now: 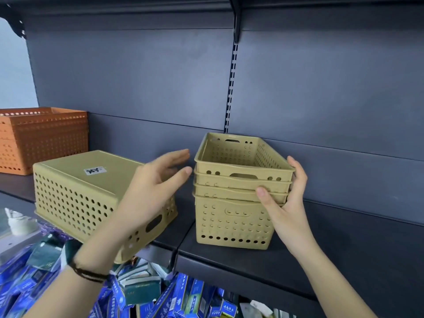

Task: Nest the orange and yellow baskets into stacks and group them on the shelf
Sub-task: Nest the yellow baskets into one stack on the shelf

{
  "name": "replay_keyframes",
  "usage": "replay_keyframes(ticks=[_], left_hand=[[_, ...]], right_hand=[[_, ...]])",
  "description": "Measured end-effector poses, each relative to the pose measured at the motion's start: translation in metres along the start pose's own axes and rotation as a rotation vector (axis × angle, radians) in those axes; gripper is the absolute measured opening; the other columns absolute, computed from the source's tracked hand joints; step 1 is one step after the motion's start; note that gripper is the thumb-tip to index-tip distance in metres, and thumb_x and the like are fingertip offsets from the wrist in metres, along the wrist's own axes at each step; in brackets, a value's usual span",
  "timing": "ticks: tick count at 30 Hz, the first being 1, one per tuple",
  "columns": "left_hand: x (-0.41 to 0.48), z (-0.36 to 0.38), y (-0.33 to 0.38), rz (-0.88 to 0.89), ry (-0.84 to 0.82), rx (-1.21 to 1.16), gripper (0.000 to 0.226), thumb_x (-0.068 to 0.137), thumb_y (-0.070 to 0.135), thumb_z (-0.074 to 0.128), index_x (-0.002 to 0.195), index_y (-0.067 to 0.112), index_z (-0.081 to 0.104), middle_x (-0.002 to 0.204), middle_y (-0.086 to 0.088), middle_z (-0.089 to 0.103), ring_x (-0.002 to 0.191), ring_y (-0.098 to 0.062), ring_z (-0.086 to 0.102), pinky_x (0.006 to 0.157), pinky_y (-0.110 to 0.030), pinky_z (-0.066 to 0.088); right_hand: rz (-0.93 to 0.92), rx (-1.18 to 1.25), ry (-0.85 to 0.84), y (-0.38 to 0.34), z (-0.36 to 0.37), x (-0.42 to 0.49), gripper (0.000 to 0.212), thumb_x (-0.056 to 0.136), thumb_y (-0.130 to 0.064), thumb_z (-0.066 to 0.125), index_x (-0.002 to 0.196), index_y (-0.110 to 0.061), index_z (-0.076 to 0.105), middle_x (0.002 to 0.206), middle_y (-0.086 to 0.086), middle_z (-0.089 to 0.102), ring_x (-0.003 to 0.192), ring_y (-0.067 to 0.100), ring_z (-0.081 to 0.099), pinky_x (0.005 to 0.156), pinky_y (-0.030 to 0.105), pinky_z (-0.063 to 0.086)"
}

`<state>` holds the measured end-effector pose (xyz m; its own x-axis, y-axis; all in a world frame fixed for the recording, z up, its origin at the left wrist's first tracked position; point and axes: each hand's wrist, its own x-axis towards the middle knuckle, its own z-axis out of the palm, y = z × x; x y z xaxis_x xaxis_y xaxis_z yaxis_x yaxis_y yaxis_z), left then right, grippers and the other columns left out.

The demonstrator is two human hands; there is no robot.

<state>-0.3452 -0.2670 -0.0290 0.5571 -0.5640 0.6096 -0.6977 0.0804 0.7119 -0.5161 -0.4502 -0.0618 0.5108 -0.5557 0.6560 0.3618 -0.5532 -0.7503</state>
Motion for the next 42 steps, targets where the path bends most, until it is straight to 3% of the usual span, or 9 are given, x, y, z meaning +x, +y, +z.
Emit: replay_keyframes(ticks=[2,7,13,18,26,28,31,37,42], left_hand=[[-0.005,-0.025,-0.005,0.091,0.062,0.286,0.027,0.09,0.031,0.062,0.116,0.028,0.068,0.112,0.021,0.067,0.099,0.003,0.063,0.084,-0.004,0.04],[-0.022,-0.057,-0.035,0.189,0.015,0.805,0.042,0.08,0.046,0.049,0.102,0.019,0.071,0.099,0.002,0.072,0.097,-0.023,0.064,0.087,-0.038,0.047],[-0.042,-0.065,-0.052,0.196,-0.125,1.051,0.092,0.054,0.073,0.058,0.135,0.032,0.046,0.133,0.002,0.057,0.121,-0.021,0.047,0.104,-0.046,0.032],[-0.036,-0.064,-0.056,0.177,-0.101,1.117,0.097,0.046,0.047,0.088,0.134,0.029,0.051,0.13,-0.006,0.063,0.118,-0.031,0.061,0.099,-0.049,0.043],[0.004,-0.031,-0.06,0.255,0.074,1.024,0.049,0.066,0.049,0.077,0.104,0.022,0.065,0.095,0.003,0.073,0.091,-0.024,0.069,0.08,-0.032,0.049],[0.016,-0.03,-0.068,0.225,-0.068,0.982,0.066,0.068,0.064,0.064,0.119,0.021,0.06,0.118,0.0,0.069,0.114,-0.025,0.062,0.095,-0.035,0.044],[0.03,-0.042,-0.076,0.177,-0.387,0.939,0.105,0.06,0.077,0.054,0.148,0.025,0.031,0.154,0.004,0.035,0.146,-0.019,0.024,0.116,-0.036,0.019],[0.041,-0.067,-0.091,0.178,-0.396,1.178,0.116,0.06,0.074,0.064,0.152,0.034,0.008,0.162,0.005,0.015,0.15,-0.024,0.01,0.118,-0.05,0.005],[0.048,-0.068,-0.095,0.265,-0.462,1.237,0.122,0.059,0.055,0.08,0.146,0.051,-0.006,0.159,0.007,0.019,0.144,-0.022,0.024,0.113,-0.046,0.023]], right_hand=[[-0.007,0.007,-0.002,0.0,0.001,0.0,0.073,0.074,-0.034,0.067,0.127,-0.058,0.022,0.129,-0.026,0.048,0.112,-0.013,0.054,0.087,0.005,0.043],[-0.036,0.025,0.014,0.004,0.002,0.0,0.076,0.076,-0.032,0.066,0.135,-0.046,0.021,0.129,-0.028,0.046,0.113,-0.017,0.05,0.087,0.001,0.039],[-0.049,0.029,0.03,0.004,0.004,-0.001,0.077,0.076,-0.029,0.064,0.138,-0.039,0.02,0.127,-0.027,0.046,0.111,-0.019,0.049,0.086,0.0,0.038],[-0.041,0.041,0.031,0.005,0.004,-0.001,0.077,0.076,-0.029,0.064,0.138,-0.04,0.02,0.127,-0.026,0.047,0.11,-0.02,0.05,0.085,0.0,0.038],[-0.018,0.04,0.025,0.005,0.003,-0.002,0.078,0.076,-0.031,0.064,0.137,-0.045,0.019,0.127,-0.029,0.047,0.111,-0.021,0.048,0.084,-0.002,0.039],[-0.012,0.038,0.019,0.005,0.002,-0.002,0.077,0.076,-0.031,0.064,0.136,-0.046,0.019,0.126,-0.03,0.047,0.11,-0.022,0.048,0.083,-0.002,0.039],[0.001,0.028,0.01,0.005,0.0,-0.001,0.078,0.074,-0.034,0.065,0.136,-0.049,0.019,0.125,-0.032,0.047,0.111,-0.022,0.048,0.082,-0.001,0.039],[0.01,0.037,0.019,0.004,0.002,-0.001,0.076,0.075,-0.031,0.064,0.134,-0.049,0.02,0.123,-0.03,0.048,0.107,-0.025,0.047,0.08,-0.002,0.04],[0.024,0.022,0.023,0.004,0.002,-0.002,0.074,0.074,-0.034,0.065,0.128,-0.06,0.021,0.12,-0.036,0.049,0.111,-0.022,0.047,0.087,0.01,0.041]])
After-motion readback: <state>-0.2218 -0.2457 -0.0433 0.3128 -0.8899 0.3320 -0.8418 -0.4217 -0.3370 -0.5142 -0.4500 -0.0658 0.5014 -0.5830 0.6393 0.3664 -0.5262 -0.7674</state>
